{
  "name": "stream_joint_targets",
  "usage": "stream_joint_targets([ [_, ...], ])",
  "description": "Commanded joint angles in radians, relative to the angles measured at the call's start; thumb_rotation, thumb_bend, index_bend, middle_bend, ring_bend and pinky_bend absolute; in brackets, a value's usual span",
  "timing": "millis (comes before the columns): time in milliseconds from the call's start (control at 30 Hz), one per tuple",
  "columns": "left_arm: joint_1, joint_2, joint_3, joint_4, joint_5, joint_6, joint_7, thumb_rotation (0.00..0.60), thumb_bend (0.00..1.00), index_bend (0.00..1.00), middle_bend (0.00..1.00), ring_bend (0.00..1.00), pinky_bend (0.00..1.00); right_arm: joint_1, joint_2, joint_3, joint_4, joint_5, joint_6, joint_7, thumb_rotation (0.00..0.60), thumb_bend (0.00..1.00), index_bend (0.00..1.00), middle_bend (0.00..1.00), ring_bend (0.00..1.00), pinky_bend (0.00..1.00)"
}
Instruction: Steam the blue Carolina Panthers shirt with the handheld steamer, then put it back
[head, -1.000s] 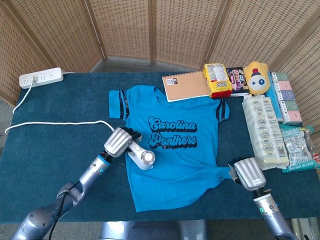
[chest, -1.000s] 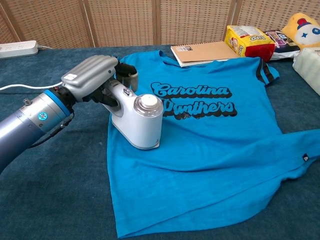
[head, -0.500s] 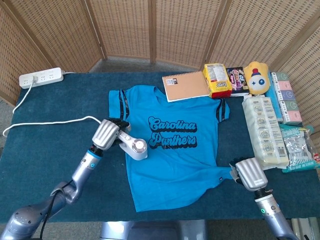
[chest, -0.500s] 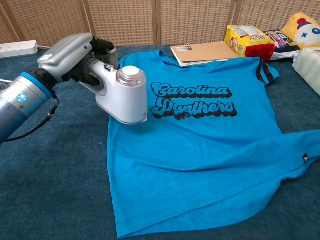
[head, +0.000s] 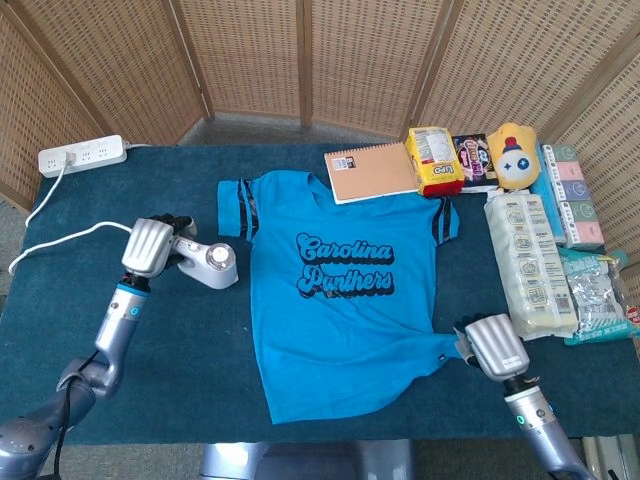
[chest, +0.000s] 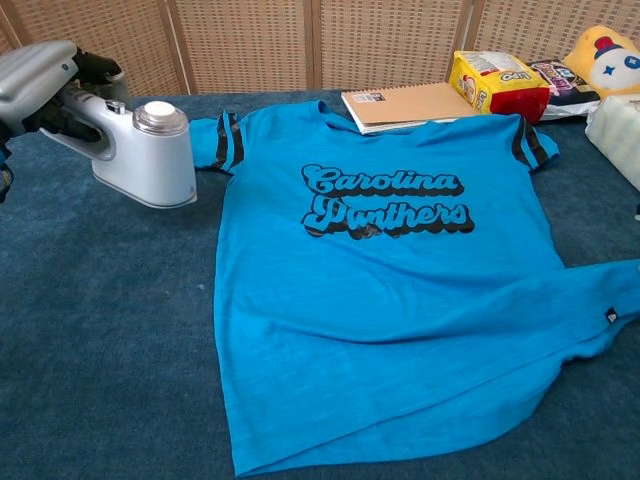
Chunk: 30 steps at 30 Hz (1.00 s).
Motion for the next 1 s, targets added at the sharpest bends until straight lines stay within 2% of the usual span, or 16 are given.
stream_joint_targets([
  [33,0.005,-0.009,-0.008,0.04,-0.017,-0.031,-0.021,0.6,0.41,0.52,0.67,0.59,0.64,0.001,-0.001,0.001,-0.001,0.002,-0.003,-0.004,0.6,0.36,0.76,0.7,0.71,0.78],
  [567,-0.044,-0.092,-0.021,0.185,-0.039,-0.131,-0.046,0.6,0.41,0.52,0.67,0.59,0.64,0.001,0.014,0.007,-0.026,0.017,-0.008,-0.033,0.6,0.36,0.76,0.7,0.71,0.78],
  [1000,-0.044,-0.127,0.002,0.221,-0.026,-0.165,-0.059,0.6,0.38,0.52,0.66,0.56,0.6,-0.003,0.021,0.007,-0.032,0.023,-0.006,-0.038,0.6,0.36,0.76,0.7,0.71,0.78],
])
